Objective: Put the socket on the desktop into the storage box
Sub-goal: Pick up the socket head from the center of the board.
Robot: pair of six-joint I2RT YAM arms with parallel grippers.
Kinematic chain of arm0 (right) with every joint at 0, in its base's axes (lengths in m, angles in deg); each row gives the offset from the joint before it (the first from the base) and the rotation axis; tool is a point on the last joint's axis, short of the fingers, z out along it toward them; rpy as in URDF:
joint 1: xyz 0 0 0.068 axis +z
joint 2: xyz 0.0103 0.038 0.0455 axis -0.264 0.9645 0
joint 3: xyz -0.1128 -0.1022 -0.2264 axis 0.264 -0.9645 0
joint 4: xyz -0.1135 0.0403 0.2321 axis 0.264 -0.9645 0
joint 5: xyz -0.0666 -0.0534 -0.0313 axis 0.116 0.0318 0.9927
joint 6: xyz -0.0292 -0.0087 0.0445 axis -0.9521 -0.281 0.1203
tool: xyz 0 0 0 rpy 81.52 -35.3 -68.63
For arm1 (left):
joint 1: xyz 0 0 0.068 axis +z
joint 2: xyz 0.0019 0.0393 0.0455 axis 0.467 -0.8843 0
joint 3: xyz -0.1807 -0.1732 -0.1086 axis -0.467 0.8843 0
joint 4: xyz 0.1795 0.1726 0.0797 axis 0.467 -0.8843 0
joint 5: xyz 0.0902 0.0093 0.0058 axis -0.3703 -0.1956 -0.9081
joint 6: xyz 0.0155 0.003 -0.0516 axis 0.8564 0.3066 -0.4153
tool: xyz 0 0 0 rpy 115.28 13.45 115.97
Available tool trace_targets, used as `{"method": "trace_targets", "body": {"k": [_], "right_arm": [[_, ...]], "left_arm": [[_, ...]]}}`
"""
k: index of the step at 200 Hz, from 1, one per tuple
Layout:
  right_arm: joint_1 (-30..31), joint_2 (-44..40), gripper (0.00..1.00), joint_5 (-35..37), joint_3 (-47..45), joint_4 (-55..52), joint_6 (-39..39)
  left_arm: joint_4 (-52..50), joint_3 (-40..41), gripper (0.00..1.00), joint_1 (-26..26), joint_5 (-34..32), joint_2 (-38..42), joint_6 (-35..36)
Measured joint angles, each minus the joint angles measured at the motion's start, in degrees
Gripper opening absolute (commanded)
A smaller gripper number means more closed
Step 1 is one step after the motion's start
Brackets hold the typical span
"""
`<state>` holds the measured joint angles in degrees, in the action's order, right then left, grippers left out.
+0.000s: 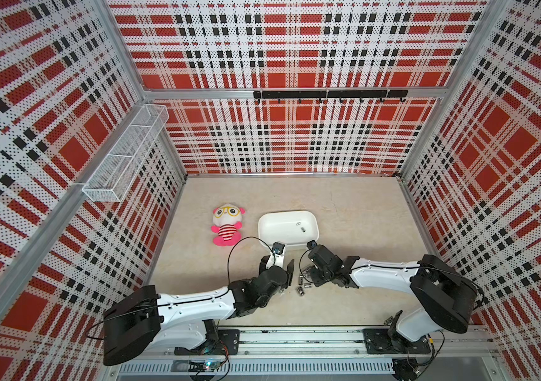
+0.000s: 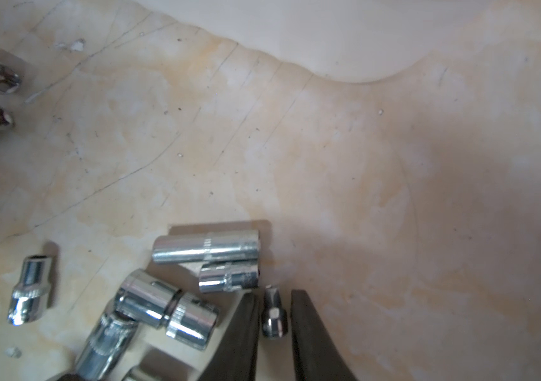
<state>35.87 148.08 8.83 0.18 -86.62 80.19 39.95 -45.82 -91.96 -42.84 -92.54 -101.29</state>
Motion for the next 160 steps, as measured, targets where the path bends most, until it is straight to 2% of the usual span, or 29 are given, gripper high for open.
{"method": "trace_targets", "body": {"k": [82,119,160], "right_arm": [[0.5,0.0,0.12,1.53,0.0,-0.37,0.55],[2.38,-0.02,0.04,6.12,0.04,-1.7,0.98],[4.72,-0.02,0.0,11.8,0.42,-4.33,1.62]], "left_arm": [[-1.73,0.0,0.67,-0.02,-4.09,0.04,-0.5],[-2.99,0.0,0.66,-0.02,-6.21,0.81,-1.07],[-3.67,0.0,0.66,-0.02,-8.26,2.12,-1.42]]}}
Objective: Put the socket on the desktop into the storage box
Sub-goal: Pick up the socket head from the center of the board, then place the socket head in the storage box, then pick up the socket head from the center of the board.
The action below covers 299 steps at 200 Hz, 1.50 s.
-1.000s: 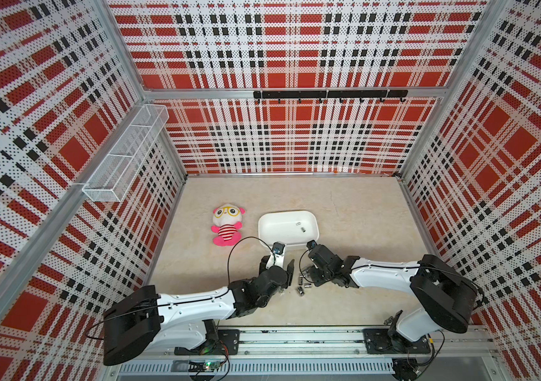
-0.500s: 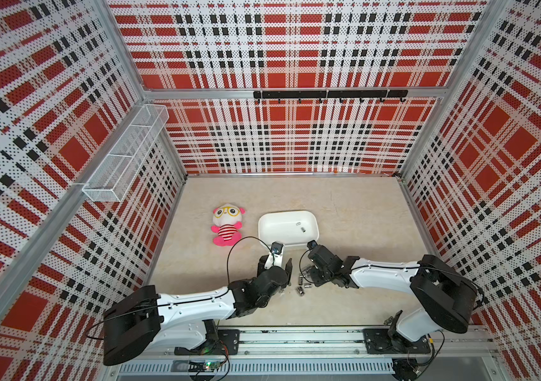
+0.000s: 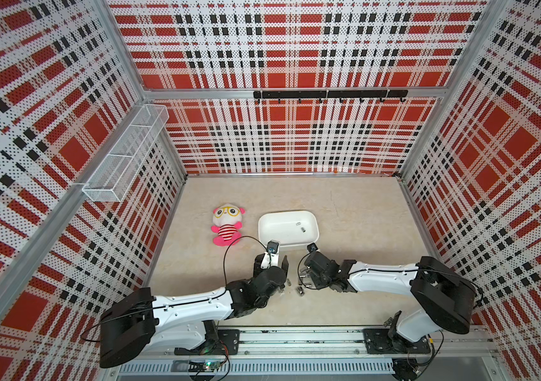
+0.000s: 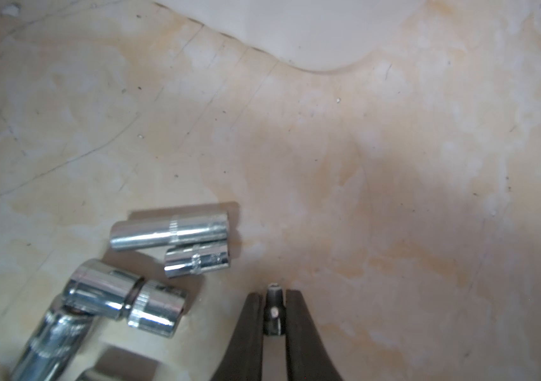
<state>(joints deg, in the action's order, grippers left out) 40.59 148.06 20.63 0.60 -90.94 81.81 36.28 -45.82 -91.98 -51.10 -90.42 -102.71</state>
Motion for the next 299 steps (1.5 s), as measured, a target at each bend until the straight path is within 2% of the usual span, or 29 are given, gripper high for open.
{"method": "trace_targets", "body": {"k": [39,65,99,124,166,190,228,252,299], "right_arm": [[0.31,-2.47,0.01,0.79,0.76,-1.46,-0.28],[-1.42,-5.18,0.05,-2.16,6.82,-3.93,-1.44],[-5.62,-5.31,0.07,-6.4,17.99,-4.44,-3.06],[-8.61,0.55,0.1,-9.11,27.63,-4.28,-3.8],[-11.69,15.3,0.15,-12.39,38.1,-5.27,-3.98],[-12.28,20.76,0.18,-13.27,41.0,-6.71,-3.91],[-12.92,24.52,0.25,-14.05,43.41,-7.5,-3.93],[-12.98,24.81,0.35,-14.25,43.6,-7.89,-4.04],[-13.22,22.69,0.35,-14.05,40.19,-7.58,-4.42]], "left_arm": [[-0.04,0.0,0.66,0.02,-0.7,1.49,-0.07],[-0.04,0.26,0.66,0.87,-0.02,2.95,-0.17],[1.25,3.52,0.66,7.06,5.18,9.6,-1.64],[2.99,7.87,0.67,11.32,8.85,15.93,-2.91],[4.17,9.66,0.67,11.67,11.8,19.15,-4.07],[4.52,9.64,0.67,11.67,12.26,18.01,-4.17],[4.11,8.98,0.66,11.67,12.83,14.23,-4.22],[4.13,8.63,0.66,11.67,13.11,12.96,-4.22],[4.17,7.8,0.63,11.65,14.53,10.88,-4.07]]}}
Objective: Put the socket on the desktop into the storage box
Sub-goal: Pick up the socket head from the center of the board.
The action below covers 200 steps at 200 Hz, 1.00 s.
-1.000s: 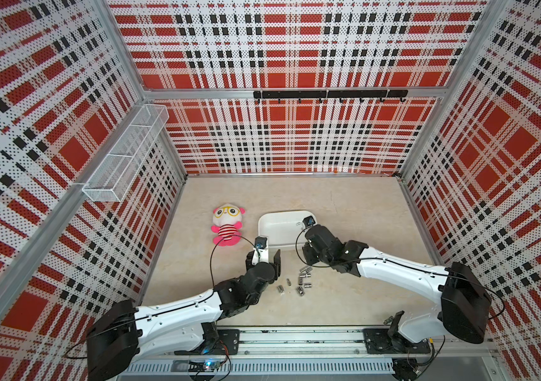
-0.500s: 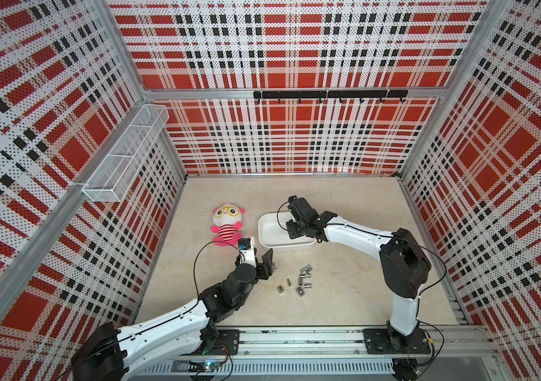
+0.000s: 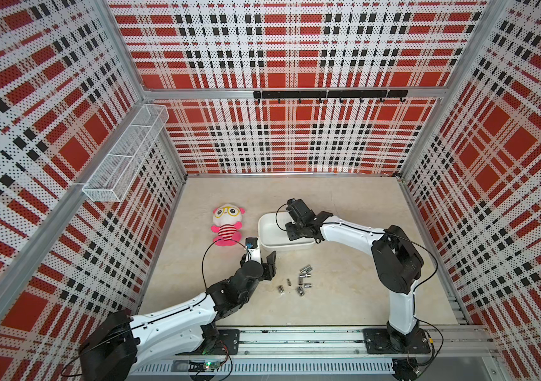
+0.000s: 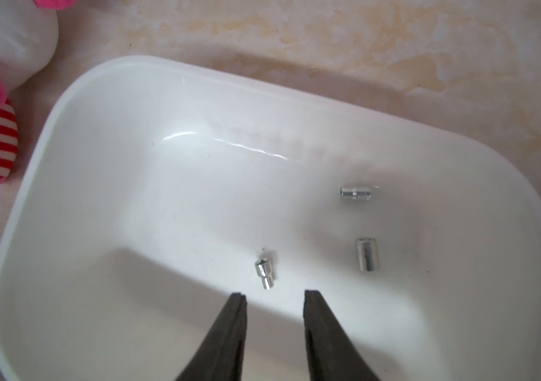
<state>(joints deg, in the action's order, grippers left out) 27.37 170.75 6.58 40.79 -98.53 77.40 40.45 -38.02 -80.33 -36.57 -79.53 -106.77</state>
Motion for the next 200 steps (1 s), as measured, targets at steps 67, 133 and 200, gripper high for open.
{"method": "trace_targets", "body": {"k": [67,133,200], "right_arm": [[0.07,-29.9,0.4,0.98,-25.29,3.17,-1.2],[0.76,-41.44,0.45,0.55,-45.05,7.85,-0.28],[7.19,-33.97,0.36,4.44,-43.34,12.68,1.46]], "left_arm": [[0.13,-3.39,0.63,-6.29,0.04,-7.02,2.75],[0.11,-7.54,0.63,-8.81,0.24,-16.22,5.33],[0.0,-10.34,0.46,-10.97,0.74,-20.41,8.41]]}}
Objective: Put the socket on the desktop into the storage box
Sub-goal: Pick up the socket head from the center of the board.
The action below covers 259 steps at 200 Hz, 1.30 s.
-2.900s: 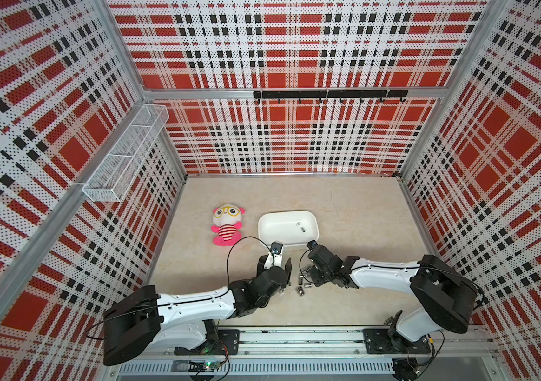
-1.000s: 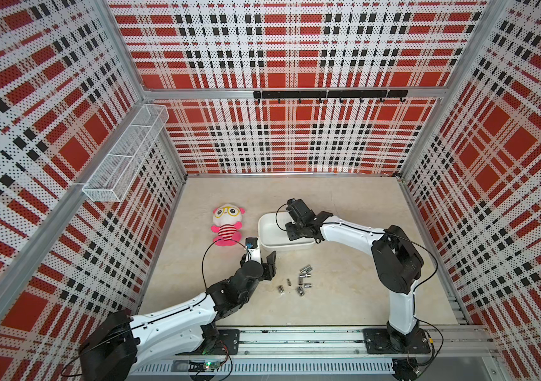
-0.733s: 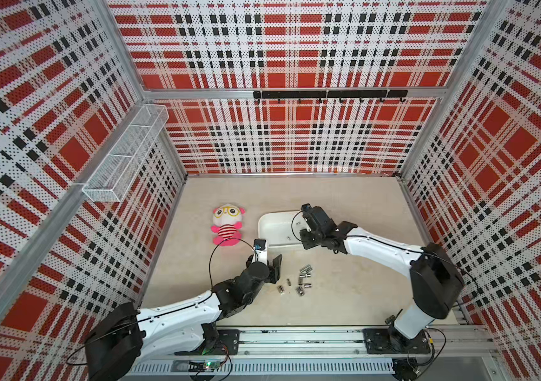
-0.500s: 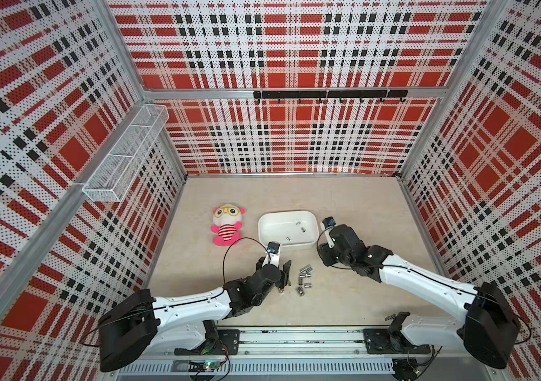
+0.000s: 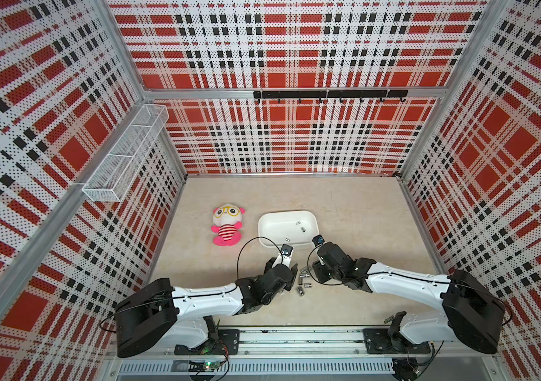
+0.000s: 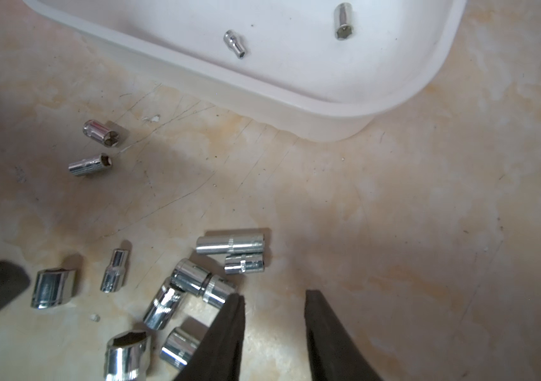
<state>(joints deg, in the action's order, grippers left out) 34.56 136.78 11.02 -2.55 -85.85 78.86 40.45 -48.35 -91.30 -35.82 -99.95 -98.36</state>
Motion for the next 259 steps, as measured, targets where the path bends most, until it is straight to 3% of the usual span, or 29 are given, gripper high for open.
{"method": "trace_targets", "body": {"k": [32,66,110,150,170,259], "right_arm": [[0.0,-6.1,0.43,6.19,-2.78,0.87,1.77],[-0.04,-21.84,0.52,15.04,-8.09,0.63,4.63],[-0.11,-32.48,0.55,23.52,-11.47,-1.11,8.24],[-0.13,-33.27,0.56,27.12,-11.98,-1.99,9.62],[-0.13,-32.52,0.56,28.02,-11.98,-2.27,9.84],[-0.13,-31.39,0.57,28.87,-11.98,-3.19,10.03]], "left_arm": [[-2.34,-7.43,0.47,-0.96,1.79,-7.13,1.22],[-3.67,-14.08,0.42,-1.27,4.81,-12.17,1.14],[-4.44,-13.64,0.4,4.92,12.39,-13.6,1.14],[-5.68,-12.87,0.4,7.23,14.43,-14.47,2.73],[-6.84,-14.14,0.32,7.15,14.58,-17.29,3.61],[-8.87,-18.49,0.36,4.55,14.53,-22.6,5.14]]}}
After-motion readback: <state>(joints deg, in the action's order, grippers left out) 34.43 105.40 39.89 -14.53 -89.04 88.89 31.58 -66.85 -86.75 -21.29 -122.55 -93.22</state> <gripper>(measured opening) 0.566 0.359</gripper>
